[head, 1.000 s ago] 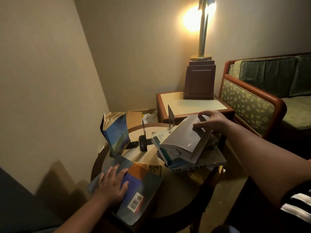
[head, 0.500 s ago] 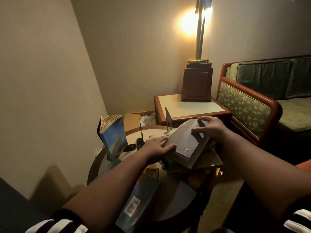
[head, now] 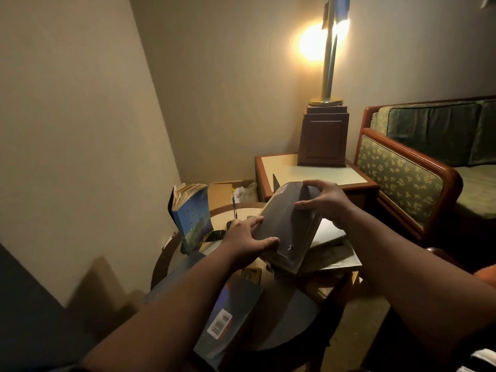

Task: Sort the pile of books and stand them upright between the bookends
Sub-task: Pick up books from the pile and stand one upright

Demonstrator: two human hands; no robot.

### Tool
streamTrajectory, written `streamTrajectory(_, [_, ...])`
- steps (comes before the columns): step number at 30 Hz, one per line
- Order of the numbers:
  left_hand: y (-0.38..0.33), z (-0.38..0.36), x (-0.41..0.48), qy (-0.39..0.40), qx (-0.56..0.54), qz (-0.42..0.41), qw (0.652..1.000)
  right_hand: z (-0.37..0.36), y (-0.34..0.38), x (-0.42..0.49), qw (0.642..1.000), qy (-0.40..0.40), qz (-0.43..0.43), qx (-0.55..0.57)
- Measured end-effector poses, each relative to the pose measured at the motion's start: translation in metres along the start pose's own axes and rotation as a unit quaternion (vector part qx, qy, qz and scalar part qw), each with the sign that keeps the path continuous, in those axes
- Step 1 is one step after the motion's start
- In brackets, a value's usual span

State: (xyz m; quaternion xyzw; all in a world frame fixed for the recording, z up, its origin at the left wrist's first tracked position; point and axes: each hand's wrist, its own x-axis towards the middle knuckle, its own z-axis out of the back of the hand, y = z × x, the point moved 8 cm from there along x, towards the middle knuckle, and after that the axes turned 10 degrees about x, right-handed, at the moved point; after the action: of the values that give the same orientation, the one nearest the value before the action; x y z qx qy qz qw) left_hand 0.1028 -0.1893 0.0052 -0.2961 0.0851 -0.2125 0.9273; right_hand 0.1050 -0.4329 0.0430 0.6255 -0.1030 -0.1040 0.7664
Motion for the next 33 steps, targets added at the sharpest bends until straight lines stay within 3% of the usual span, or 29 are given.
streamTrajectory(11, [0.13,0.038,-0.115,-0.048,-0.009,0.162,0.986,-0.177,0.0,-0.031,0.986,0.142,-0.011,-0.082])
streamTrajectory(15, [0.163,0.027,-0.152,-0.035,-0.016,0.233,0.972,-0.227,-0.02,-0.053,0.978,0.171,-0.051,-0.11])
streamTrajectory(18, [0.171,0.016,-0.172,-0.027,0.022,0.26,0.965,-0.247,-0.033,-0.069,0.966,0.207,-0.071,-0.139])
streamTrajectory(23, [0.166,0.007,-0.179,0.003,0.105,0.261,0.96,-0.244,-0.039,-0.079,0.973,0.173,-0.057,-0.141])
streamTrajectory(26, [0.154,0.004,-0.176,0.053,0.187,0.225,0.955,-0.239,-0.04,-0.084,0.974,0.164,-0.043,-0.153])
streamTrajectory(28, [0.139,0.008,-0.172,0.043,0.245,0.168,0.954,-0.234,-0.035,-0.088,0.978,0.154,-0.021,-0.142])
streamTrajectory(31, [0.111,0.02,-0.169,-0.068,0.285,0.051,0.955,-0.228,-0.03,-0.095,0.988,0.14,-0.006,-0.06])
streamTrajectory(33, [0.094,0.029,-0.171,-0.152,0.257,-0.034,0.954,-0.225,-0.033,-0.1,0.992,0.125,-0.006,-0.007])
